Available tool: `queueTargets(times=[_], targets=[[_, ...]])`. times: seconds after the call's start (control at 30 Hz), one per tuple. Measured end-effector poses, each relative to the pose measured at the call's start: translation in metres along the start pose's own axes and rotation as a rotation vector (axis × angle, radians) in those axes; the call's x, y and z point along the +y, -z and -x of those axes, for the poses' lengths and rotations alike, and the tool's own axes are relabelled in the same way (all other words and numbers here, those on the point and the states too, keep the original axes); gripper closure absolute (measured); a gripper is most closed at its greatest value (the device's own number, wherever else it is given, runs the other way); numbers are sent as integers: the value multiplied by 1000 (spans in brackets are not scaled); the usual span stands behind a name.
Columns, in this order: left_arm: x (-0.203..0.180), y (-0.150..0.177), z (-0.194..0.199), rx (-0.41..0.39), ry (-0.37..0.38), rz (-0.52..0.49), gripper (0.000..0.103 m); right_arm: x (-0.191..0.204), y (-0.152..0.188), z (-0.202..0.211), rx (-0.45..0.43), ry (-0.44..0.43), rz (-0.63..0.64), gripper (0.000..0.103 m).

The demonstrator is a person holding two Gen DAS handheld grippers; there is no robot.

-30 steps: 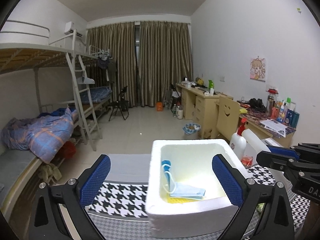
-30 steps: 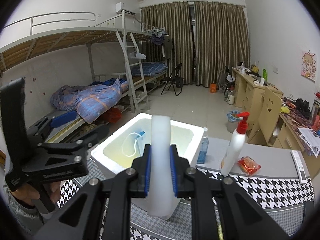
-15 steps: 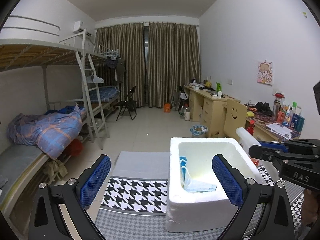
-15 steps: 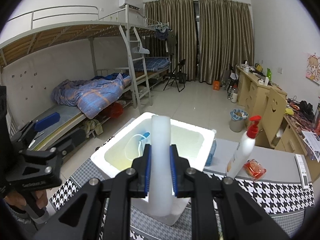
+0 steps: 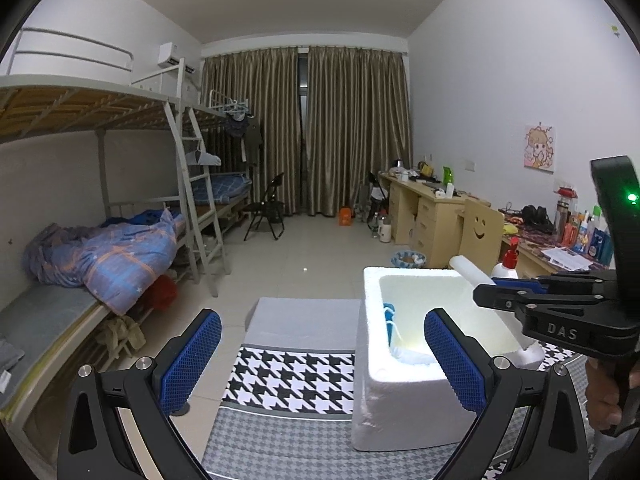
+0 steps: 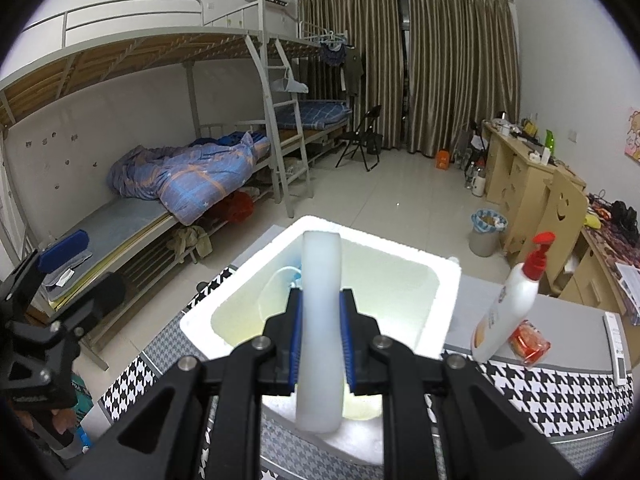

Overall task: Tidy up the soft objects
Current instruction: 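Lower the white foam tube into the foam box and open the right gripper, then withdraw both grippers from the box toward the green tissue packet on the table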

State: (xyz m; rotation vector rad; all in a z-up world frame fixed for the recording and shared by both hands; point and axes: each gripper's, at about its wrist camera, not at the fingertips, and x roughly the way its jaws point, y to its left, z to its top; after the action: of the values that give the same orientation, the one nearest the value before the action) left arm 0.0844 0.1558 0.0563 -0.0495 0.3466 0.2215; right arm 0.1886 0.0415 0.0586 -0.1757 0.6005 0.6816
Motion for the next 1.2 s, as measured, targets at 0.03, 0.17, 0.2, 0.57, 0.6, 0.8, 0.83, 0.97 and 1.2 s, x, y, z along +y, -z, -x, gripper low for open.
queueTargets(times=[0.03, 0.17, 0.2, 0.57, 0.6, 0.8, 0.83, 0.97, 1.2], targets=[[1, 1, 1, -1, -4, 1, 1, 0, 0, -1, 4, -4, -1, 82], [5, 2, 3, 0, -9, 4, 1, 1, -2, -6, 11, -9, -4, 82], [6, 3, 3, 1, -9, 7, 1, 1, -3, -7, 12, -6, -3, 82], [9, 4, 5, -3, -13, 9, 1, -2, -5, -12, 12, 12, 9, 32], [11, 4, 6, -3, -15, 12, 1, -1, -4, -11, 1, 15, 16, 29], [13, 4, 8, -3, -22, 20, 1, 5, -1, -6, -8, 6, 48, 27], [13, 5, 8, -3, -22, 19, 1, 4, -1, -5, -8, 4, 48, 27], [14, 4, 8, -6, -20, 19, 1, 2, -2, -1, -13, -1, 40, 27], [7, 1, 14, -19, -12, 10, 1, 0, -2, 11, -33, 2, 30, 27]])
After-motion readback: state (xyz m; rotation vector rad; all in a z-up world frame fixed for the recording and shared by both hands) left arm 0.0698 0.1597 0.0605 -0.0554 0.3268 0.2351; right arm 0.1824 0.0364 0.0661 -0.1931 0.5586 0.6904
